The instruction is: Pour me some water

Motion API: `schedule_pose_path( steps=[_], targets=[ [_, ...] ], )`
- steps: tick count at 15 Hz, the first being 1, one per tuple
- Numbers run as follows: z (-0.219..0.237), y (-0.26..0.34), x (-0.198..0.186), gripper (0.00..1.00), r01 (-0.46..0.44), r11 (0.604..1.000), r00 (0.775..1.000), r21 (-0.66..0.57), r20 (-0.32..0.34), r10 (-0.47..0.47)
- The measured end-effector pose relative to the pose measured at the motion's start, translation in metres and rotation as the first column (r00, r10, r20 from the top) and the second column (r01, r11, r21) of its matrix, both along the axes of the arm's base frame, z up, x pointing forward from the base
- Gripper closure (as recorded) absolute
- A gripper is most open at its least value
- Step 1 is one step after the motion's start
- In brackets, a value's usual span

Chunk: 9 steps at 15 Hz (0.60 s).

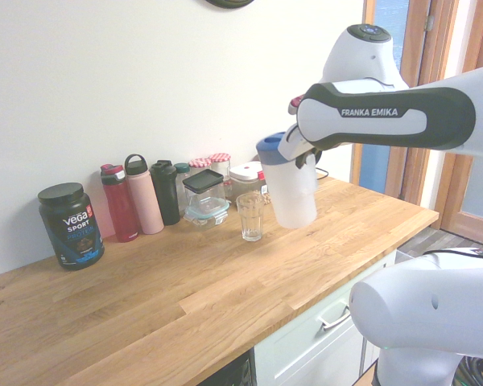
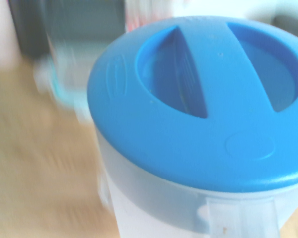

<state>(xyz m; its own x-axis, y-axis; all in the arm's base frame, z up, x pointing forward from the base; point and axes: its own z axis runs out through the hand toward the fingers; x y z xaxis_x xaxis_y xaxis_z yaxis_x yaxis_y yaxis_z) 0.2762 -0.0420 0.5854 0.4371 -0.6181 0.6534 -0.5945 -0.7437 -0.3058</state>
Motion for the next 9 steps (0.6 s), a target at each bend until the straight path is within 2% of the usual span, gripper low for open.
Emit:
schedule_pose_path(
  steps=[2, 6, 9],
  targets=[
    [0.003, 0.039, 0.008, 1.0, -0.021, 1.0, 0.999, -0.021, 0.044, 0.022],
    [-0.005, 0.098, 0.01, 1.0, -0.085, 0.996, 0.995, -0.018, 0.051, 0.085],
    [-0.015, 0.146, 0.004, 1.0, -0.17, 0.985, 0.985, 0.006, 0.044, 0.169]
  ],
)
